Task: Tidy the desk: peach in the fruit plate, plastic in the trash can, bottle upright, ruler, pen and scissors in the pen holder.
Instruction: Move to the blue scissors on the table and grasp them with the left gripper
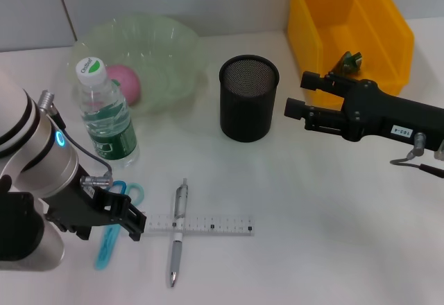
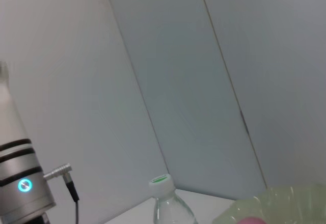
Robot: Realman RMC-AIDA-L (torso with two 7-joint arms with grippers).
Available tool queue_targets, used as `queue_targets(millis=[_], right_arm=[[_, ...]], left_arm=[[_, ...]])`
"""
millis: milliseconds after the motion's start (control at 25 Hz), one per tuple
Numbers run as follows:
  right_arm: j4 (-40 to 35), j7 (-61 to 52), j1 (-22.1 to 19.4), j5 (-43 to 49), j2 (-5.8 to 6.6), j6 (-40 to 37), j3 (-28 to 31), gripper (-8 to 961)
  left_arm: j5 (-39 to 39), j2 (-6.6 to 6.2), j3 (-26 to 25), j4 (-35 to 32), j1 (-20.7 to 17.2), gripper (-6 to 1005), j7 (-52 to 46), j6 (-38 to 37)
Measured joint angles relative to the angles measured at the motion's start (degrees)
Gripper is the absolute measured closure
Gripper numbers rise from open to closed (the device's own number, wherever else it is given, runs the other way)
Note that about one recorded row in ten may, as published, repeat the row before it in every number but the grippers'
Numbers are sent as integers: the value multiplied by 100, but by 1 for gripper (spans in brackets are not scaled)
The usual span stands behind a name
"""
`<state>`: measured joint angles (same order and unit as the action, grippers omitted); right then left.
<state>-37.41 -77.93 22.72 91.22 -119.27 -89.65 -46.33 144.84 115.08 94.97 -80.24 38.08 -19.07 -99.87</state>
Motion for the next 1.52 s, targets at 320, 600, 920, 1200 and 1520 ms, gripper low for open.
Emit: queue_targets(millis=[320,600,920,1200,1520], right_arm=[[15,-1,13,16,0,-3,-17,129],[15,6,13,47,8,29,-16,129],[15,6,-3,65,16,31,-79,128],[20,7,-45,93,18,35,-78,128],[24,-3,6,142,21,36,-78,128]], left_arm=[[82,20,9,85,64,199,11,74],[242,48,27,191,103,199,-60,124],[322,71,145,437,82,198,-41,351],[326,98,188,784,154,198,79,531],[312,113,188,905,175,198,160,608]])
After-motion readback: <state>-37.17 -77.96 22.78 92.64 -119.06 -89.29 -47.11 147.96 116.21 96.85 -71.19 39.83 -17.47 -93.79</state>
